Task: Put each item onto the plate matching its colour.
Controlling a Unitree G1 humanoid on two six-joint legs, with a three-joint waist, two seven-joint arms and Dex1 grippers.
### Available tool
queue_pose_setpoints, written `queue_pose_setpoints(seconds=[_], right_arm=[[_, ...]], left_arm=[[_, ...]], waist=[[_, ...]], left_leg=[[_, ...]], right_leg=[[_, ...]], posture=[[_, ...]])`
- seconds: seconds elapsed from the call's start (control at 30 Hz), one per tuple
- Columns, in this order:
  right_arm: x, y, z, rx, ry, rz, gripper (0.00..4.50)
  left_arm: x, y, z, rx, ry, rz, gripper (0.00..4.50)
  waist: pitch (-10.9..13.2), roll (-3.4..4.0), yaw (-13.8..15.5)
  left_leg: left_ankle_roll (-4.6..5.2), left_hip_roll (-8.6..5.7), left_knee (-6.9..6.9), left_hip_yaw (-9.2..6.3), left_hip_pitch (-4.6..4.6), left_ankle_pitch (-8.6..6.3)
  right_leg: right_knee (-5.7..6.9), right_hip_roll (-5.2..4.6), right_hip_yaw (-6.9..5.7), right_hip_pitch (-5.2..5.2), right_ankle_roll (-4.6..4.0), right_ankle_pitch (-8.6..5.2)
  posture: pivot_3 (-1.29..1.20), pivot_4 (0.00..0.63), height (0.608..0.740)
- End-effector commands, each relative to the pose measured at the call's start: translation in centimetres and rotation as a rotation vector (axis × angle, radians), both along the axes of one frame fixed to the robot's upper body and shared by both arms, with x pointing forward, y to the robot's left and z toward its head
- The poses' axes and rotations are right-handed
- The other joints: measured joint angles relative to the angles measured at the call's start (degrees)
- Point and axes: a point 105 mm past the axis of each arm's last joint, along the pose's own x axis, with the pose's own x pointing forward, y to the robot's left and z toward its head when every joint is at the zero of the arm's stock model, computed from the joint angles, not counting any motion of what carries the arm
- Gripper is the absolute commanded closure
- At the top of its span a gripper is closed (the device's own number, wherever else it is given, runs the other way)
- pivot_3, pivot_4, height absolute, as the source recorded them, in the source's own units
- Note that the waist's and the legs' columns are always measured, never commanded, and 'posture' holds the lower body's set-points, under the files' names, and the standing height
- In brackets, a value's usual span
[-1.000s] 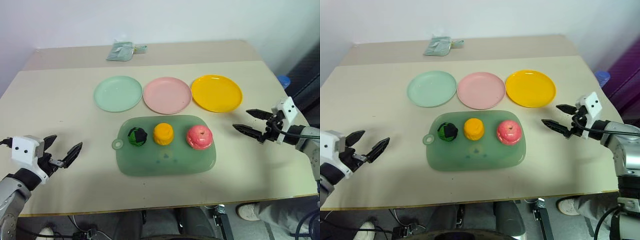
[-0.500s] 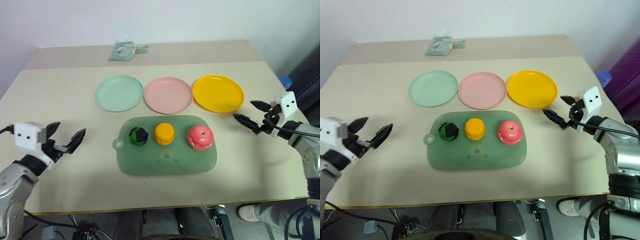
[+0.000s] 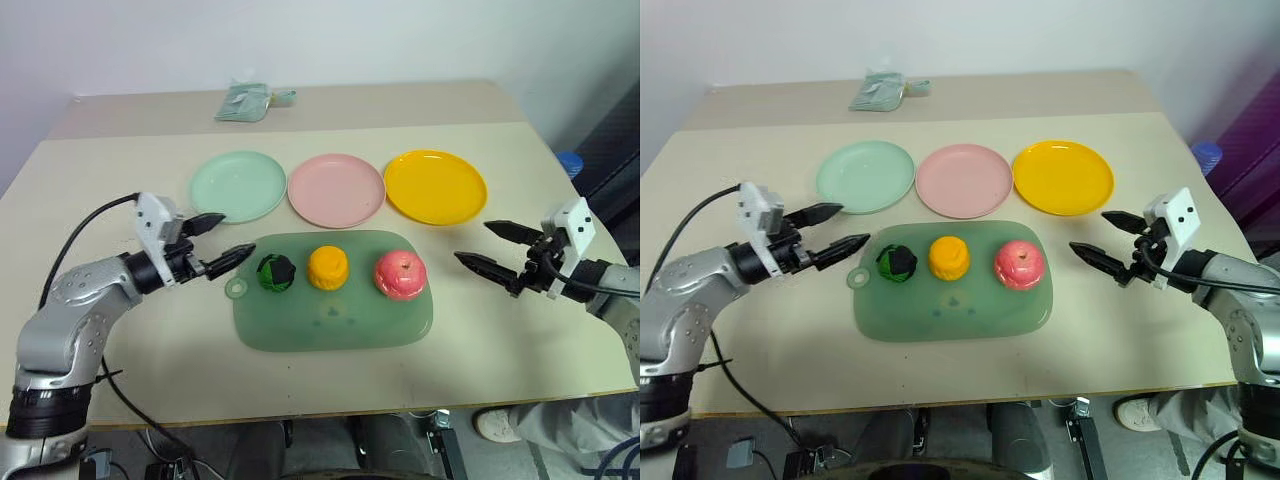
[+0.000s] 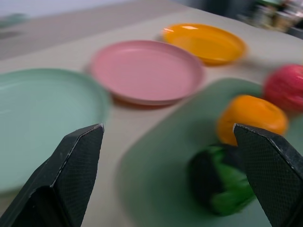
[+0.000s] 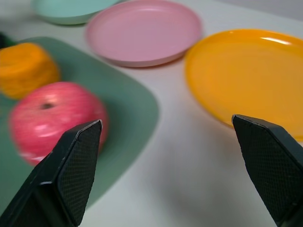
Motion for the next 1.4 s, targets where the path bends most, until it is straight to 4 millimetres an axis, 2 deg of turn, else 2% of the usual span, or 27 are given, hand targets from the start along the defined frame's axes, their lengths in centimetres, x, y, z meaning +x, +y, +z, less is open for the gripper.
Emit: queue_pose_setpoints(seconds=[0.03,0.13,0.33,0.37,0.43,0.53,0.73,0.87,0.93,1.0,1.07,1.13,1.2,1.33,1.4], right_arm=[[-0.9,0.8,1.3,-0.005,-0.040,0.039,0.04],[-1.3,0.8,1.1,-0.003,-0.043,0.031,0.04],[-2.3,0.2,1.0,0.005,-0.065,-0.005,0.04],[-2.4,0.1,1.1,0.008,-0.067,-0.009,0.00],[-2.6,-0.1,1.0,0.008,-0.068,-0.013,0.00],[-2.7,-0.3,0.9,0.007,-0.067,-0.015,0.00],[-2.2,0.2,0.5,0.004,-0.076,0.001,0.00],[-1.6,0.9,0.3,0.002,-0.096,0.025,0.00],[-1.3,1.0,0.3,0.001,-0.107,0.032,0.00],[-1.1,1.0,0.3,-0.001,-0.111,0.036,0.00],[-1.1,0.8,0.2,-0.005,-0.114,0.034,0.00],[-1.1,0.6,0.2,-0.006,-0.117,0.030,0.00],[-1.1,0.5,0.1,-0.005,-0.118,0.026,0.00],[-1.3,0.5,-0.1,0.000,-0.118,0.019,0.00],[-1.3,0.7,0.0,0.004,-0.122,0.015,0.00]], left_arm=[[0.1,-1.9,-1.4,0.121,0.004,-0.141,0.00],[1.1,-2.4,-3.2,0.220,0.014,-0.170,0.00],[1.4,-2.8,-6.3,0.324,0.043,-0.207,0.00],[1.6,-2.8,-6.2,0.310,0.035,-0.193,0.56],[2.0,-2.9,-5.4,0.249,0.021,-0.172,1.31],[2.1,-2.8,-4.1,0.158,0.009,-0.151,1.31],[4.7,1.0,0.1,-0.043,-0.062,0.073,1.31],[9.0,3.9,1.0,0.001,-0.095,0.354,1.31],[10.9,4.2,1.0,0.006,-0.084,0.441,1.31],[11.9,4.1,1.0,-0.014,-0.067,0.480,1.31],[12.1,3.0,1.3,-0.028,-0.081,0.427,1.31],[11.7,1.5,1.6,-0.041,-0.097,0.340,0.79],[11.2,-0.2,1.8,-0.053,-0.107,0.254,0.06],[10.0,-3.6,2.0,-0.079,-0.084,0.093,0.06],[9.8,-5.0,1.2,-0.039,-0.079,0.061,0.06]], waist=[[0.00,0.00,0.05],[0.00,0.00,0.03],[0.01,-0.01,-0.09],[0.01,-0.01,-0.08],[0.01,-0.01,0.02],[0.01,-0.02,0.07],[0.01,-0.02,0.01],[0.00,-0.02,0.77],[0.00,-0.03,1.17],[0.00,-0.04,1.38],[0.00,-0.04,1.33],[0.00,-0.04,1.28],[0.00,-0.04,1.28],[0.00,-0.04,1.26],[0.00,-0.04,1.26]], left_leg=[[0.00,-0.02,0.00,0.01,-0.01,0.00],[0.00,-0.03,0.00,0.01,-0.02,0.00],[0.00,-0.02,0.00,-0.01,-0.04,0.00],[0.00,-0.02,0.01,-0.01,-0.04,0.00],[0.00,-0.01,0.02,-0.03,-0.04,0.00],[0.00,0.01,0.04,-0.04,-0.04,0.00],[0.00,0.03,0.05,-0.07,-0.04,0.00],[0.00,-0.04,0.12,-0.07,-0.04,0.00],[0.00,-0.08,0.13,-0.07,-0.04,0.00],[0.00,-0.13,0.14,-0.05,-0.07,0.00],[0.00,-0.14,0.14,-0.05,-0.16,0.00],[0.00,-0.13,0.14,-0.06,-0.21,0.00],[-0.02,-0.13,0.14,-0.05,-0.26,0.01],[-0.07,-0.12,0.15,-0.05,-0.23,0.04],[-0.07,-0.12,0.16,-0.04,-0.22,0.04]], right_leg=[[0.00,-0.01,0.00,0.00,0.00,0.00],[0.00,0.00,0.00,-0.01,0.00,0.00],[0.00,0.02,0.00,-0.03,0.00,0.00],[0.00,0.02,0.00,-0.03,0.00,0.00],[0.01,0.01,0.00,-0.02,0.01,0.00],[0.01,0.00,0.00,-0.02,0.01,0.00],[0.05,0.01,-0.01,-0.03,0.01,0.00],[0.05,-0.01,-0.03,0.00,0.03,0.01],[0.04,-0.02,-0.03,0.00,0.04,0.01],[0.04,-0.03,-0.09,0.01,0.04,0.01],[0.03,-0.05,-0.12,-0.04,0.05,0.01],[0.03,-0.05,-0.12,-0.11,0.05,0.00],[0.04,-0.05,-0.12,-0.18,0.05,0.01],[0.11,-0.04,-0.12,-0.15,0.05,0.01],[0.11,-0.03,-0.12,-0.12,0.05,0.01]], posture=[[0.00,0.150,0.740],[0.00,0.150,0.740],[0.00,0.150,0.740],[0.00,0.150,0.740],[0.00,0.150,0.740],[0.00,0.150,0.740],[0.00,0.150,0.740],[0.00,0.150,0.740],[0.00,0.150,0.740],[0.00,0.150,0.740],[0.00,0.150,0.740],[0.00,0.150,0.740],[0.00,0.150,0.740],[0.00,0.150,0.740],[0.00,0.150,0.740]])
